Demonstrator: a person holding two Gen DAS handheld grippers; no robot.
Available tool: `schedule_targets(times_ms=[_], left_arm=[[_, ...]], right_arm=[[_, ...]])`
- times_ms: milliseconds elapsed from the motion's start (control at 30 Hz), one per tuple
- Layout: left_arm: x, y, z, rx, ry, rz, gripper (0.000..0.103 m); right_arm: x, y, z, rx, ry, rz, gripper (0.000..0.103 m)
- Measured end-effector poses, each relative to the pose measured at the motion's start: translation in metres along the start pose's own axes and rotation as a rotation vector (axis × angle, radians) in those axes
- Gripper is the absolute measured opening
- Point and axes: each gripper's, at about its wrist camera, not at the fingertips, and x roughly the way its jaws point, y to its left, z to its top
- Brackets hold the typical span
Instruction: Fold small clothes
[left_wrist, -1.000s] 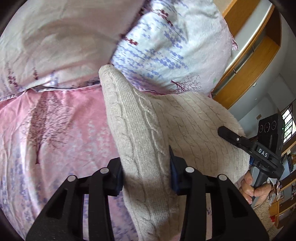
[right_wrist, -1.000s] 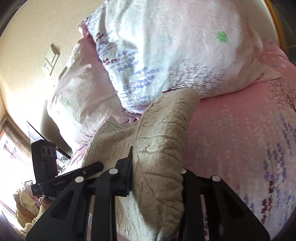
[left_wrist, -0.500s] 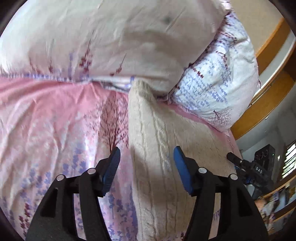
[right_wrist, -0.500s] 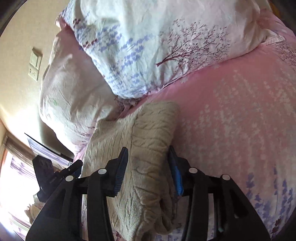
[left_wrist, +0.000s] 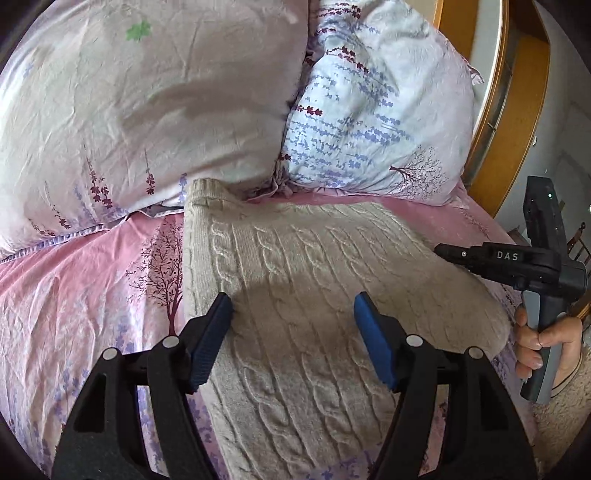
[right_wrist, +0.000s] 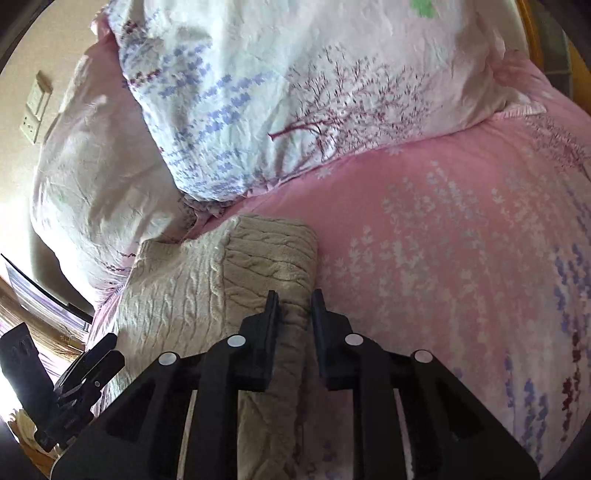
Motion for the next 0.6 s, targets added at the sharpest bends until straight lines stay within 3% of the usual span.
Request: schedule_targets(times_ms=[67, 167, 300, 433, 600], left_arm=[[-0.012, 0.003, -0.003, -0.024, -0.012, -0.053, 0.068], [-0.032, -0.001, -0.013, -0.039, -0.027, -0.113, 0.070], [-0.032, -0.011, -0.024, -0.048, 0.008, -0.184, 0.073], [-0.008, -0.015, -0.031, -0.065, 0.072, -0.171, 0.076], [0.001, -0.025, -0.030, -0.078, 0.085, -0.149, 0.086]], right_arm=[[-0.026, 0.008, -0.007, -0.035, -0.052, 0.050, 0.045], [-0.052, 0.025, -0.021, -0.098, -0.084, 0.168, 0.053], [-0.046, 0.041, -0.040, -0.143, -0.005, 0.252, 0.057], [-0.021, 0.036, -0.050, -0.114, 0.066, 0.183, 0.057], [-0.023, 0.031, -0.047, -0.063, 0.039, 0.163, 0.058]])
